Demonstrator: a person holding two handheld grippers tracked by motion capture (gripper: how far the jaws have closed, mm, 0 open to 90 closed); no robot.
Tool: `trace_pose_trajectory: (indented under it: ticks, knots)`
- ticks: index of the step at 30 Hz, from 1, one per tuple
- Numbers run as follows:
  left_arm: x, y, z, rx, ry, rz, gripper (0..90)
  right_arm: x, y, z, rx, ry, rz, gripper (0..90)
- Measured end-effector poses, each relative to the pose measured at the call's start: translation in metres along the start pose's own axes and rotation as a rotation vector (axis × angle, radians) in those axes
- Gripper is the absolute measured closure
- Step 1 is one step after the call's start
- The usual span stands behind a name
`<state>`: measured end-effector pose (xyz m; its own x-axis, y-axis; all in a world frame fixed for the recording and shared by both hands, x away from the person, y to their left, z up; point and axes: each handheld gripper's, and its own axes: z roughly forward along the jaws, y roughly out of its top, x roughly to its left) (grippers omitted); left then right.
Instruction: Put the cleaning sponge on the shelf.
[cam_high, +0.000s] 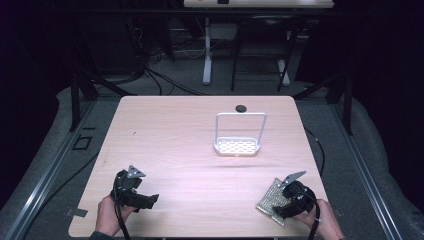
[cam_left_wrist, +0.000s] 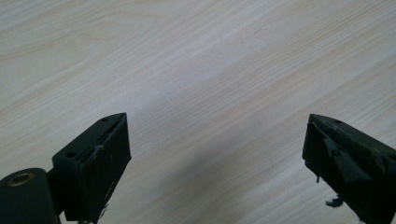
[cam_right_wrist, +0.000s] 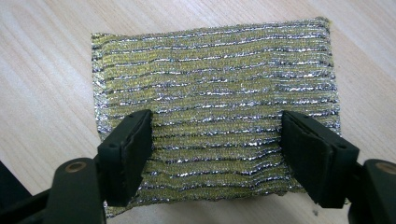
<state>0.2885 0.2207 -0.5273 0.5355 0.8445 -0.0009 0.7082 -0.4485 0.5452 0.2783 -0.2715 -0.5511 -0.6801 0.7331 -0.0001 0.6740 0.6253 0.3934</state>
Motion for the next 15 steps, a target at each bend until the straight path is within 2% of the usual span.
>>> trace_pose_trajectory:
  ticks: [5,9,10,15]
  knots:
    - [0.0010,-0.0002,-0.0004,0.001,-0.002,0.000,9.2,-0.0009,0.0000,-0.0003,-0.005,-0.003,0.008,32.0]
    - [0.0011,-0.0001,-0.0008,-0.003,-0.003,0.001,9.5,-0.0011,-0.0008,-0.0023,-0.014,-0.008,0.036,43.6]
    - [0.0011,-0.0001,-0.0007,-0.004,-0.003,0.001,9.5,-0.0011,-0.0008,-0.0023,-0.014,-0.008,0.036,43.6]
    - [0.0014,-0.0002,-0.0008,-0.005,-0.005,-0.001,9.6,-0.0001,-0.0022,-0.0044,-0.039,-0.005,0.049,54.5]
